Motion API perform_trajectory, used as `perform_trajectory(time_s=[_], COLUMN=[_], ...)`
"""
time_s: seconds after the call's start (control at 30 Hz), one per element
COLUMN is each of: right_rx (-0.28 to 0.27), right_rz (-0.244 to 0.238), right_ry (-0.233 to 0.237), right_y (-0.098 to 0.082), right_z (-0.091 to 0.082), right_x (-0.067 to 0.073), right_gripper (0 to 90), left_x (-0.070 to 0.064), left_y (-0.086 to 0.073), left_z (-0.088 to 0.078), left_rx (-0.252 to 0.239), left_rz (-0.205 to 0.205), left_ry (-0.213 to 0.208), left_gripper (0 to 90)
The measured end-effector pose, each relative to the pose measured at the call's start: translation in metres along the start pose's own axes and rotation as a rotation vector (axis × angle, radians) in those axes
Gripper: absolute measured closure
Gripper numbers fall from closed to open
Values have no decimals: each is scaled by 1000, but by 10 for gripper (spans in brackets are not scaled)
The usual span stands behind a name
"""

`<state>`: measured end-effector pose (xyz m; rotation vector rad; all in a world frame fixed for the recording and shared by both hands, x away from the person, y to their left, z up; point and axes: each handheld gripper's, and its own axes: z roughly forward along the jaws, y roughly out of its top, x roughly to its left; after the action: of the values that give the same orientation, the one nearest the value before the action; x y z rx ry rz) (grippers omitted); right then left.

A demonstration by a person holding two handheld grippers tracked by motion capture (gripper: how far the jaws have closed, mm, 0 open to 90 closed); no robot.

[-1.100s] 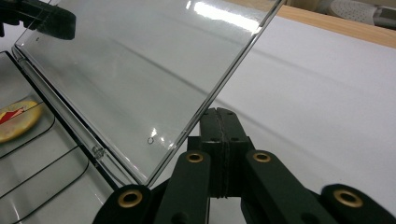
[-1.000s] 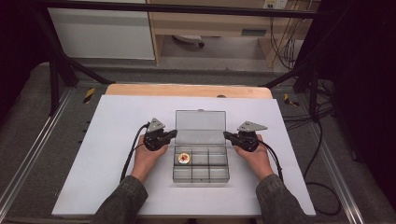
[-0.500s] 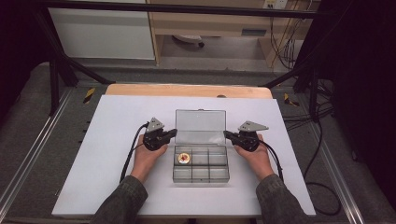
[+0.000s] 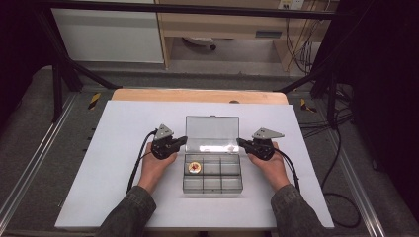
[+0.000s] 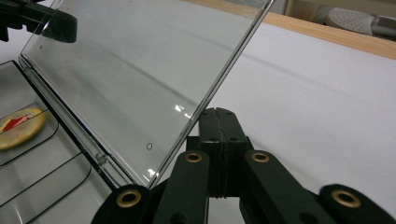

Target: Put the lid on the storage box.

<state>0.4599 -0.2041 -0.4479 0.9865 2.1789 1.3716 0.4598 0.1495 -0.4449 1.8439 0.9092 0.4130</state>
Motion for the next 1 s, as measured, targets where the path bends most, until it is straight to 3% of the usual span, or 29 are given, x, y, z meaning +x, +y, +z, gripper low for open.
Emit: perform_trajectory(time_s=[1.0], right_rx=[-30], right_rz=[-1], right_ry=[3], right_y=[3], right_z=[-5], right_x=[1], right_gripper=[900], left_x=[-2], left_y=[4], left_z=[-7], left_rx=[-29], left_rz=[8], left_ry=[-5], left_gripper=[900])
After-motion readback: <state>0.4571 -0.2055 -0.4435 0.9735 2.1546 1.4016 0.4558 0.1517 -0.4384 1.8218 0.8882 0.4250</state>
